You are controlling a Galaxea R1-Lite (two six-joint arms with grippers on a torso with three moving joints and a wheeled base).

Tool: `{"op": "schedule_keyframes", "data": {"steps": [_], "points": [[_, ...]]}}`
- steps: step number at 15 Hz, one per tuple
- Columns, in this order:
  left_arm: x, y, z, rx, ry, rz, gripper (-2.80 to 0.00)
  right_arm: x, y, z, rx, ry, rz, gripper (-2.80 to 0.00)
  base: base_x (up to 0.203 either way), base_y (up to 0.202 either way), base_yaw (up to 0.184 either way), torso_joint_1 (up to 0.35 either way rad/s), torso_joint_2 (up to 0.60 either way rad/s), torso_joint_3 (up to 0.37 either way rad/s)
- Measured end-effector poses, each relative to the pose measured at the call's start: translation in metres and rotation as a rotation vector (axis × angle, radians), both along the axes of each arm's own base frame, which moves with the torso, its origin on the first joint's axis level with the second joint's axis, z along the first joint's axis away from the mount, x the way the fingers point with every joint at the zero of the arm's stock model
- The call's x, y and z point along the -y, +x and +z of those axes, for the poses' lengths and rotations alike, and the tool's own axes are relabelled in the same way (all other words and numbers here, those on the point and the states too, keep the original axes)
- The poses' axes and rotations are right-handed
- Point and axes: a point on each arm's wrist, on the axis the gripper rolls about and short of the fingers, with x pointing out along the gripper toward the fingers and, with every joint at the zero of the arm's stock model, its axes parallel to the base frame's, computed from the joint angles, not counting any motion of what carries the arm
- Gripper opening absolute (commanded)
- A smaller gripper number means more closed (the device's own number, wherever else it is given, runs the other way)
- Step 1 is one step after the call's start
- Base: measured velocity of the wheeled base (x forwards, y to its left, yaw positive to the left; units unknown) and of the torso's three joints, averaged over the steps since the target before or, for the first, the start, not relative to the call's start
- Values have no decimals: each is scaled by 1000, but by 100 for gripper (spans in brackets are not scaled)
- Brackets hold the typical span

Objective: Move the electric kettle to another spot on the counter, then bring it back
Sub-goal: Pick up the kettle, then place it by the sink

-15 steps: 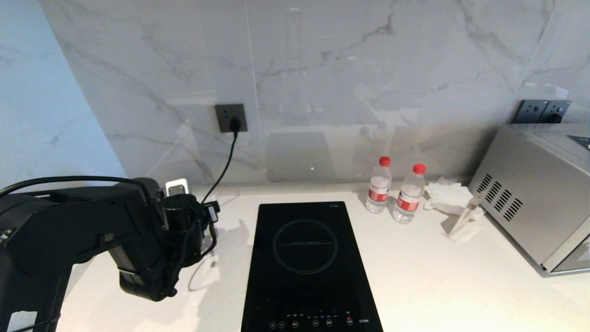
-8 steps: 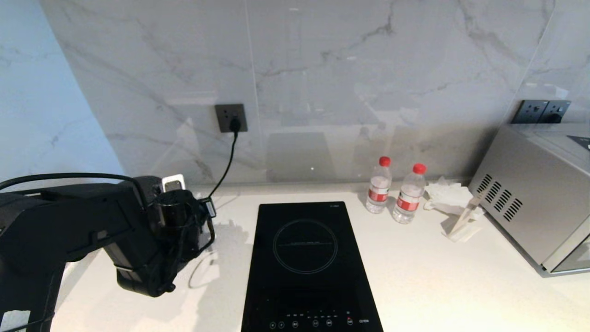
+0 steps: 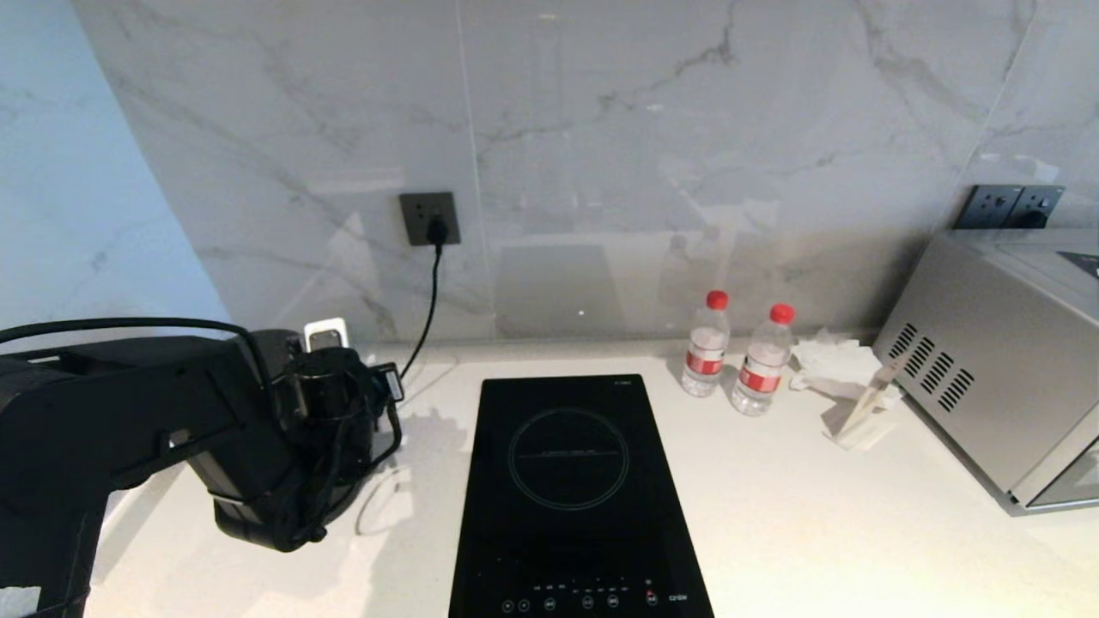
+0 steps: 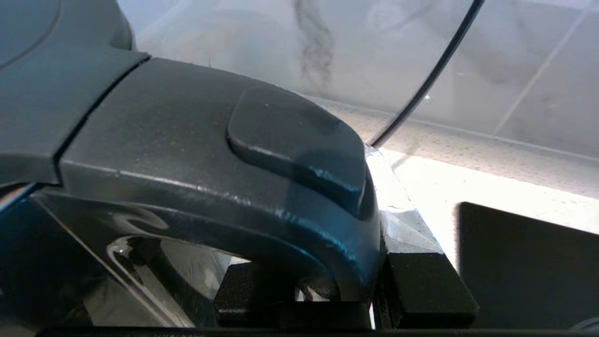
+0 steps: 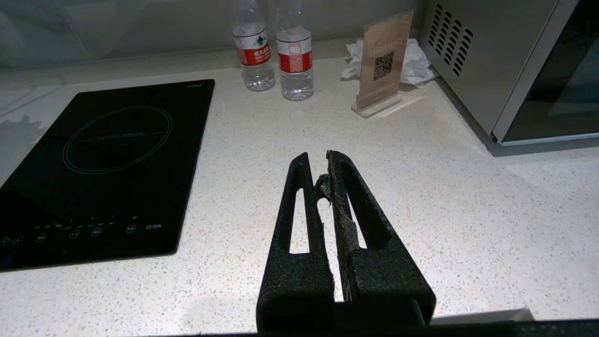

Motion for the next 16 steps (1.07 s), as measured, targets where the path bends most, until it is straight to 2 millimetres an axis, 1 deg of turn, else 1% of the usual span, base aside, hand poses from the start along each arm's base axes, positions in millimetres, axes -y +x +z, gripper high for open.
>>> {"op": "schedule_keyframes", "data": {"steps": [6, 10, 12, 16], "points": [[5, -17, 35, -2, -1, -44, -280, 0, 0, 0, 0, 0, 0, -280, 0, 0, 0, 0, 0, 0], [3, -32, 55, -3, -3, -51, -280, 0, 0, 0, 1, -1, 0, -280, 0, 0, 0, 0, 0, 0], [4, -47, 57, -23, 2, -67, -280, 0, 0, 0, 1, -1, 0, -280, 0, 0, 0, 0, 0, 0], [2, -82, 50, -86, 8, -93, -280, 0, 0, 0, 1, -2, 0, -280, 0, 0, 0, 0, 0, 0]]}}
